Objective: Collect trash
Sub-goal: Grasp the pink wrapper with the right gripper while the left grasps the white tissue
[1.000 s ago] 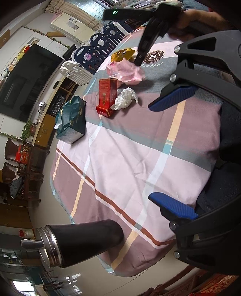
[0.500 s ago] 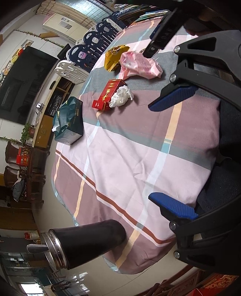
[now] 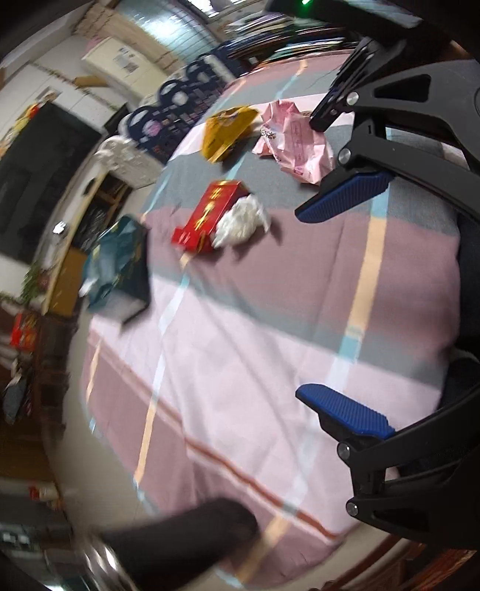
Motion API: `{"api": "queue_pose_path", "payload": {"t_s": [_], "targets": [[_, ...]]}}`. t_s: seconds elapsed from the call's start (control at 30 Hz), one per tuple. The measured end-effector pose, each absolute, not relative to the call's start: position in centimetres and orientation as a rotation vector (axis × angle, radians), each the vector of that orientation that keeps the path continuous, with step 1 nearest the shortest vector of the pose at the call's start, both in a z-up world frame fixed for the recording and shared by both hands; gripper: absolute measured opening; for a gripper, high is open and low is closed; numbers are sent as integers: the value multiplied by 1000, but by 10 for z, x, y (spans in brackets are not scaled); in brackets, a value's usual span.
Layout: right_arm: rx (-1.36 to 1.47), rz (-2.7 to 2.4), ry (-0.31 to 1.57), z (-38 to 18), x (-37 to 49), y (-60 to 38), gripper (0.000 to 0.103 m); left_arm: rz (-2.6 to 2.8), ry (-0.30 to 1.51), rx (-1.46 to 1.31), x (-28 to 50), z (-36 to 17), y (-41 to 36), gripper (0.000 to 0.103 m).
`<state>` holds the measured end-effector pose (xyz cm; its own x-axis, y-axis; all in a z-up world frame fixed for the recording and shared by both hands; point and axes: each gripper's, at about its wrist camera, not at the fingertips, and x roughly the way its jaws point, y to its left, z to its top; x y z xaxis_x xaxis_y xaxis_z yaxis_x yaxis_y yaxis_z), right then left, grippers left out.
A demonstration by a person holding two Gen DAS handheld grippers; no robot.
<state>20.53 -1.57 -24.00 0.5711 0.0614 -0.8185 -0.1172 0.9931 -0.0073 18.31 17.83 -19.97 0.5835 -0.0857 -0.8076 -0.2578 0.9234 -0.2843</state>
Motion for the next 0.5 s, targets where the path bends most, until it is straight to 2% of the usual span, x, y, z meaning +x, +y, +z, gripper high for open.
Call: {"api": "queue_pose_path", "payload": {"t_s": [0.13, 0.23, 0.27, 0.3, 0.33, 0.37, 0.4, 0.43, 0.5], "targets": [[-17, 79, 972, -236, 185, -42, 9, -2, 955, -433, 225, -204, 160, 88], [30, 68, 1017, -239, 174, -60, 10, -19, 952, -355, 252, -204, 142, 88], [52, 83, 1027, -239, 171, -64, 14, -33, 947, -339, 259, -206, 136, 88], [65, 99, 1028, -238, 168, -67, 27, -46, 947, -328, 266, -210, 130, 88], [73, 102, 1024, -236, 165, -69, 37, -60, 974, -309, 274, -217, 122, 82], [78, 91, 1013, -233, 163, -71, 63, -67, 997, -296, 279, -223, 118, 76], [95, 69, 981, -227, 159, -76, 76, -71, 1010, -285, 284, -227, 115, 63], [114, 53, 957, -223, 157, -80, 76, -75, 1020, -272, 288, -233, 111, 46], [135, 34, 966, -222, 160, -85, 77, -71, 1021, -247, 290, -240, 108, 24]]}}
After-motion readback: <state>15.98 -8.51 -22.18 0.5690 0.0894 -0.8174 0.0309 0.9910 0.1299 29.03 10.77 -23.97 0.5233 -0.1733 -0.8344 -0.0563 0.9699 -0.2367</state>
